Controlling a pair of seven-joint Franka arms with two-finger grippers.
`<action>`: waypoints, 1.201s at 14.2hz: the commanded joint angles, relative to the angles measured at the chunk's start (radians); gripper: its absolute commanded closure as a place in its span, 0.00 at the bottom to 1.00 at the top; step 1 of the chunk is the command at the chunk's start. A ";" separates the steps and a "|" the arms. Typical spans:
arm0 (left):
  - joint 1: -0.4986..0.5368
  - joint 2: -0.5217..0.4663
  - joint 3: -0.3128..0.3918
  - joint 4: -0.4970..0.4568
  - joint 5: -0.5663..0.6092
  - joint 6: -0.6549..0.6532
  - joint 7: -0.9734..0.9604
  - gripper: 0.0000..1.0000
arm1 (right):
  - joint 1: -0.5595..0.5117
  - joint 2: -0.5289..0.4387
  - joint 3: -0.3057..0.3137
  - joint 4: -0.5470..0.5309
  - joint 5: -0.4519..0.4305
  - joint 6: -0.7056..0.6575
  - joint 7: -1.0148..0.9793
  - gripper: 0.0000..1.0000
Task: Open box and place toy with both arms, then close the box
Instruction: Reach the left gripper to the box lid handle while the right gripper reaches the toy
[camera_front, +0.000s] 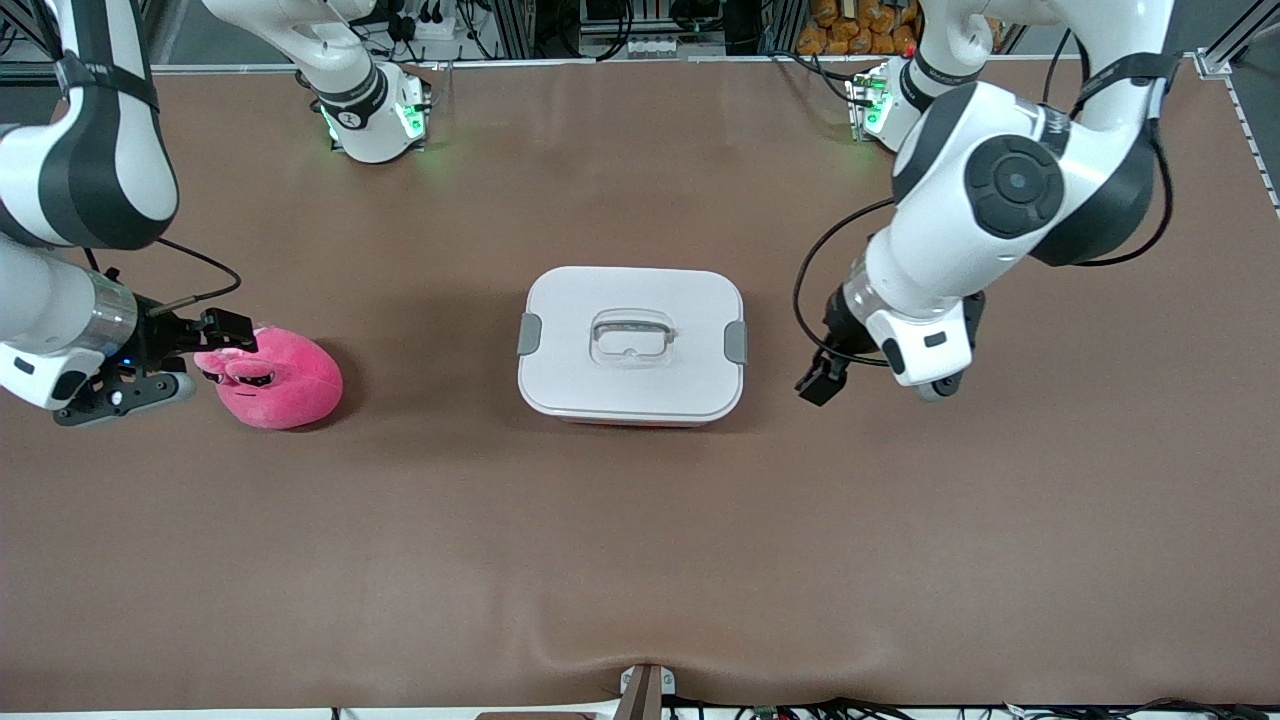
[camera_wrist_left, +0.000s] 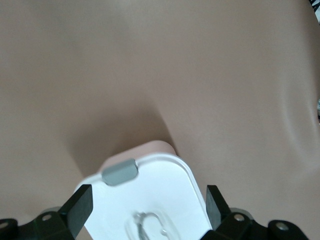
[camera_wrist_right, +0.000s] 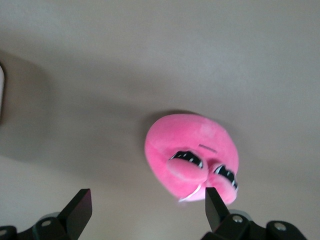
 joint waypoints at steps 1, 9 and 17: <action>-0.012 0.017 0.010 0.026 -0.025 0.012 -0.053 0.00 | -0.035 -0.055 0.007 -0.121 -0.009 0.101 -0.157 0.00; -0.078 0.040 0.010 0.028 -0.025 0.073 -0.306 0.00 | -0.039 -0.109 0.007 -0.253 -0.023 0.229 -0.410 0.00; -0.178 0.086 0.013 0.028 -0.017 0.124 -0.497 0.00 | -0.065 -0.101 0.007 -0.344 -0.021 0.374 -0.855 0.00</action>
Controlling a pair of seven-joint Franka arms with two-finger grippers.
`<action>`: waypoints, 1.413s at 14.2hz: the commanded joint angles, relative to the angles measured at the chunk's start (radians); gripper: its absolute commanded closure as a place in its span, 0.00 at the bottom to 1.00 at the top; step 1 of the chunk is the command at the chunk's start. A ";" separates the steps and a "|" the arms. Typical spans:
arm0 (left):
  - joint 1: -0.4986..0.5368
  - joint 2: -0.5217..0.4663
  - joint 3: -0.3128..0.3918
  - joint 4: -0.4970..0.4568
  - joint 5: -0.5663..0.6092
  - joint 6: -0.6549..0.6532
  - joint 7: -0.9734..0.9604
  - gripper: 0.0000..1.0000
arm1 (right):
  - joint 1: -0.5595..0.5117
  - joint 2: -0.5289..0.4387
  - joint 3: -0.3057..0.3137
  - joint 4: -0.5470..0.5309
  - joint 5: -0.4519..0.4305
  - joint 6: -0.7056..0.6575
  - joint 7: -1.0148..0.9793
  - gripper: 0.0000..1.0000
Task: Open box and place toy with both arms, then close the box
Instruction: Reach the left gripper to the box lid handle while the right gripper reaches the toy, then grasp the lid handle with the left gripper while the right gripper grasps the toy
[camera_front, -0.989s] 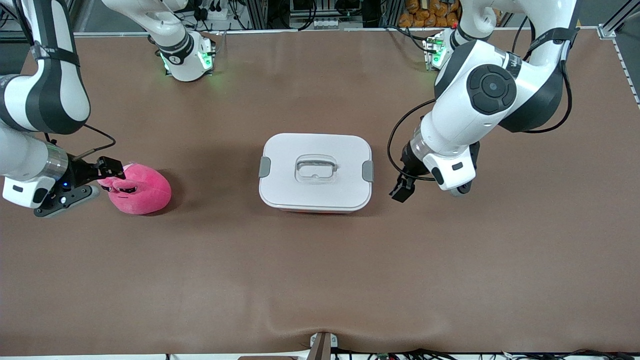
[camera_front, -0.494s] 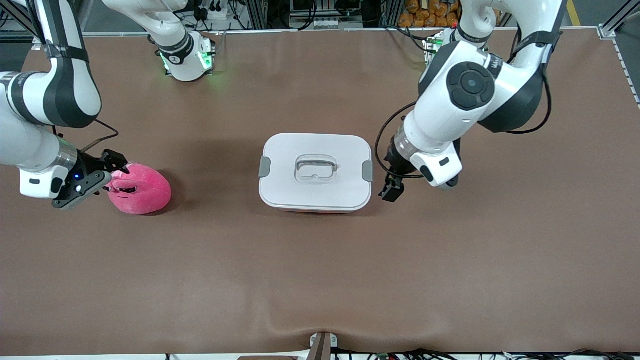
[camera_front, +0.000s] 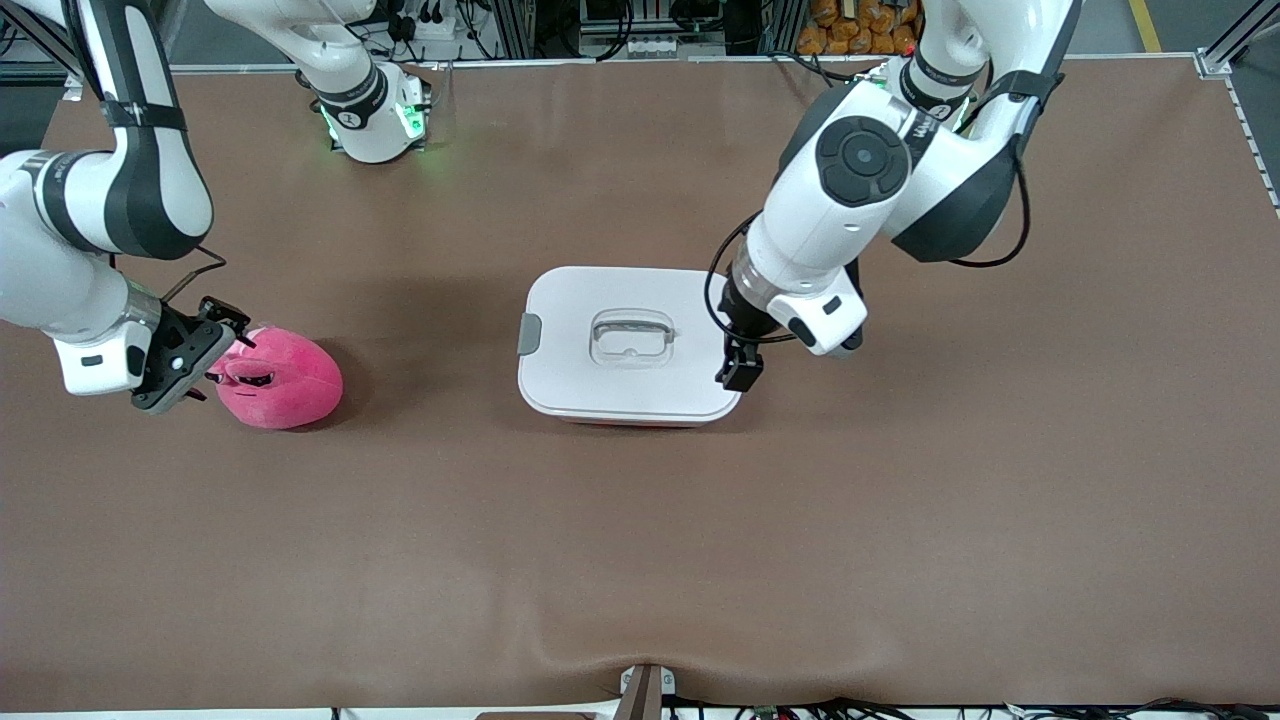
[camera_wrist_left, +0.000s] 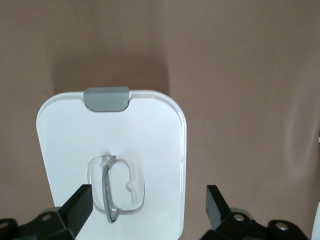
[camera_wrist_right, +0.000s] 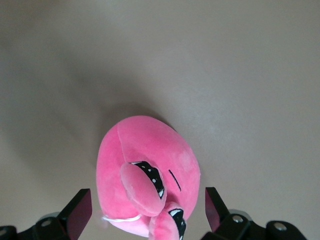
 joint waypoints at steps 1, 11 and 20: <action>-0.051 0.039 0.014 0.028 -0.010 0.007 -0.044 0.00 | -0.014 -0.021 0.011 -0.028 -0.013 0.025 -0.198 0.00; -0.145 0.092 0.024 0.032 0.072 0.070 -0.271 0.00 | -0.009 -0.019 0.010 -0.069 -0.014 0.039 -0.511 0.00; -0.218 0.129 0.020 0.023 0.158 0.072 -0.297 0.00 | -0.014 0.028 0.010 -0.123 -0.024 0.147 -0.513 0.00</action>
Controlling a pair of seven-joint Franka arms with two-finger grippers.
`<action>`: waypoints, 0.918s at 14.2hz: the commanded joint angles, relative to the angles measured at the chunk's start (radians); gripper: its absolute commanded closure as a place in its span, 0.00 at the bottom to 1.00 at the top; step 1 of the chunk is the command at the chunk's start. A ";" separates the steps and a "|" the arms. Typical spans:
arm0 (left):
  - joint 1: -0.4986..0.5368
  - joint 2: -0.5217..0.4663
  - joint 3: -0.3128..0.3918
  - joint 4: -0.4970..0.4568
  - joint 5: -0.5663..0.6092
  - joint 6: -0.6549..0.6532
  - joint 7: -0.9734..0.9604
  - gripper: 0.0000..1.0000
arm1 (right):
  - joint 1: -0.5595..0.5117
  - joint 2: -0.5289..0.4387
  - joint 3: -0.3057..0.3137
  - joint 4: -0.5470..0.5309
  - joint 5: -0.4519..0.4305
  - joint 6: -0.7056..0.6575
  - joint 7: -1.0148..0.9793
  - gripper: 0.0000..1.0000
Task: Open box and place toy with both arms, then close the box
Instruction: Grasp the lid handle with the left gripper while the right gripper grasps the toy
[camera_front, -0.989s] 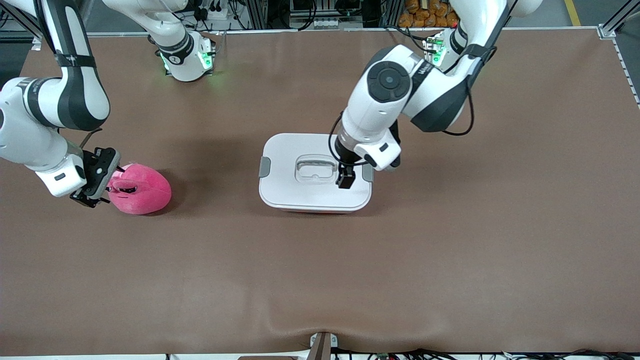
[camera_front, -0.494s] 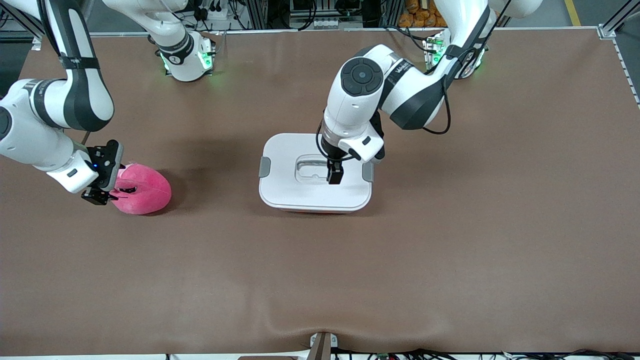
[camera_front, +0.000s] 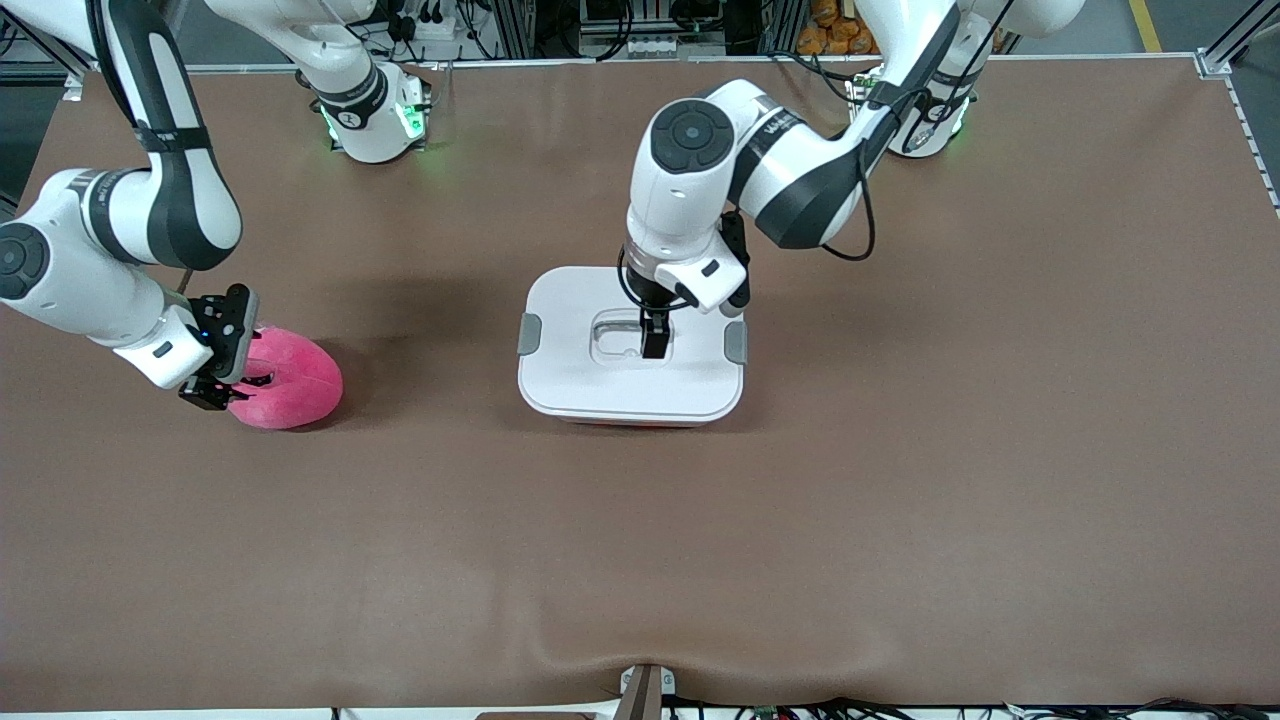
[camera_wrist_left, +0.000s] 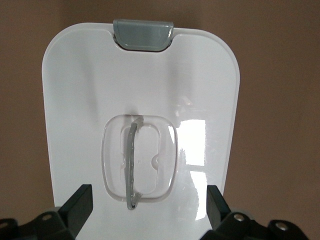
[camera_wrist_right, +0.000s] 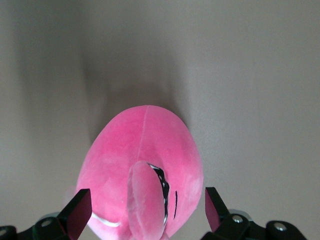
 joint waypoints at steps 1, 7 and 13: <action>-0.033 0.048 0.009 0.019 0.036 0.004 -0.025 0.00 | -0.012 0.006 0.008 -0.038 -0.020 0.060 -0.012 0.00; -0.042 0.077 0.005 0.016 0.045 0.050 -0.030 0.00 | -0.026 0.026 0.006 -0.038 -0.032 0.091 -0.011 1.00; -0.048 0.095 0.004 0.001 0.039 0.052 -0.041 0.00 | -0.026 0.023 0.006 -0.029 -0.034 0.090 -0.011 1.00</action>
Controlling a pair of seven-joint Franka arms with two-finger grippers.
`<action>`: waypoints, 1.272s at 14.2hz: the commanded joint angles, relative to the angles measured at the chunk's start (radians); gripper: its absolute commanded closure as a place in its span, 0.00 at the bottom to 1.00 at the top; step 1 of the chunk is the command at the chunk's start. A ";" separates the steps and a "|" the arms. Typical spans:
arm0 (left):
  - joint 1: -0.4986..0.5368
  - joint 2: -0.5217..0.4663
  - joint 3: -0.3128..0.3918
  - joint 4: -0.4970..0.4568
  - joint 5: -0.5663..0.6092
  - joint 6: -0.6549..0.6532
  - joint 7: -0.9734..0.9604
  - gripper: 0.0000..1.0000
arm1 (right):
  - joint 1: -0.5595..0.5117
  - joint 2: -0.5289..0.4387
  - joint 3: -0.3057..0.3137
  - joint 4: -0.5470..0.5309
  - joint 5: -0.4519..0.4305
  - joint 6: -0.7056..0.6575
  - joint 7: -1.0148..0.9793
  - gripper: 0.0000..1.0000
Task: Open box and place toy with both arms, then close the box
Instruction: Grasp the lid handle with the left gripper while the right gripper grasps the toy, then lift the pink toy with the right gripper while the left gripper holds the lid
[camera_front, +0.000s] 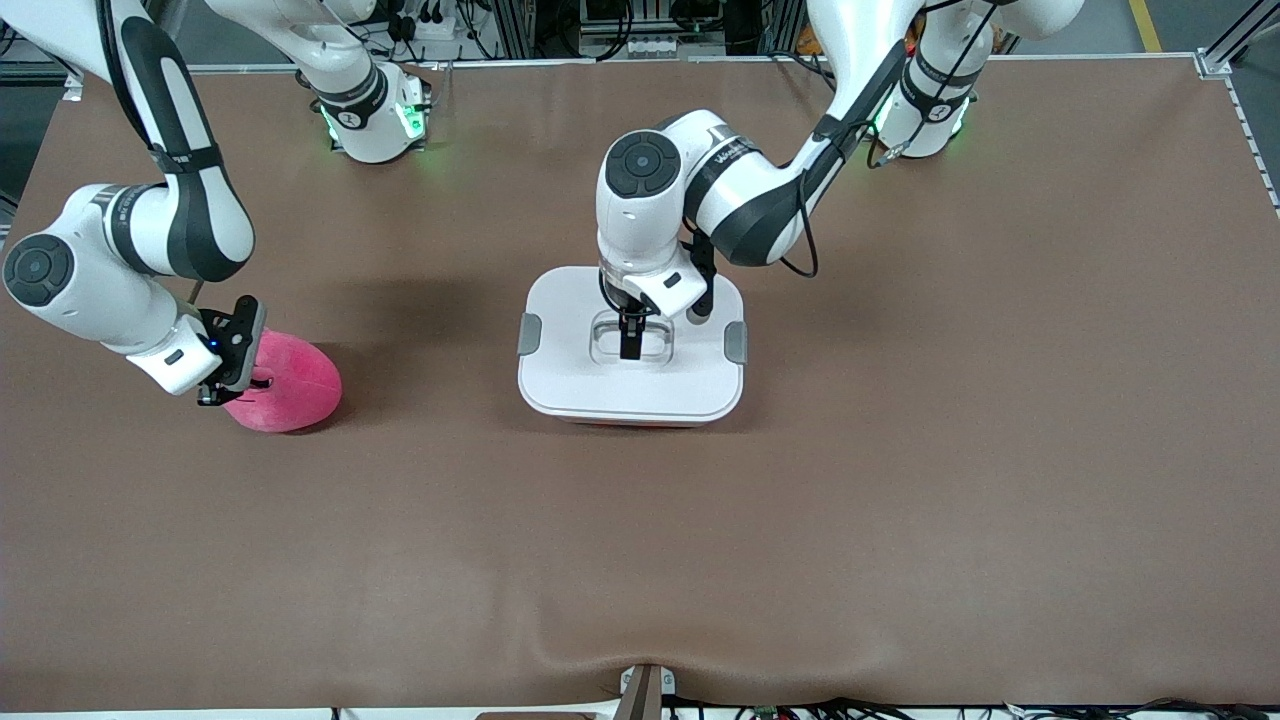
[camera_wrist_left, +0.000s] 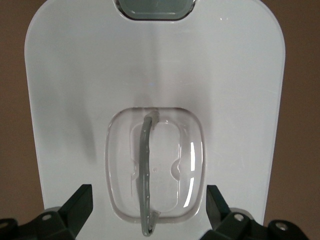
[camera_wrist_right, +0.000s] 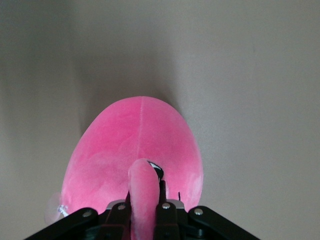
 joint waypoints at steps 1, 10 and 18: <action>-0.009 0.012 0.005 0.003 0.013 0.007 -0.028 0.00 | -0.015 -0.009 0.008 0.002 -0.019 0.004 -0.008 1.00; -0.008 0.010 0.003 -0.027 0.012 0.007 -0.028 0.33 | -0.022 -0.019 0.010 0.144 -0.016 -0.098 0.077 1.00; -0.006 0.000 0.003 -0.026 0.012 0.007 -0.029 0.51 | 0.002 -0.013 0.013 0.371 -0.018 -0.345 0.210 1.00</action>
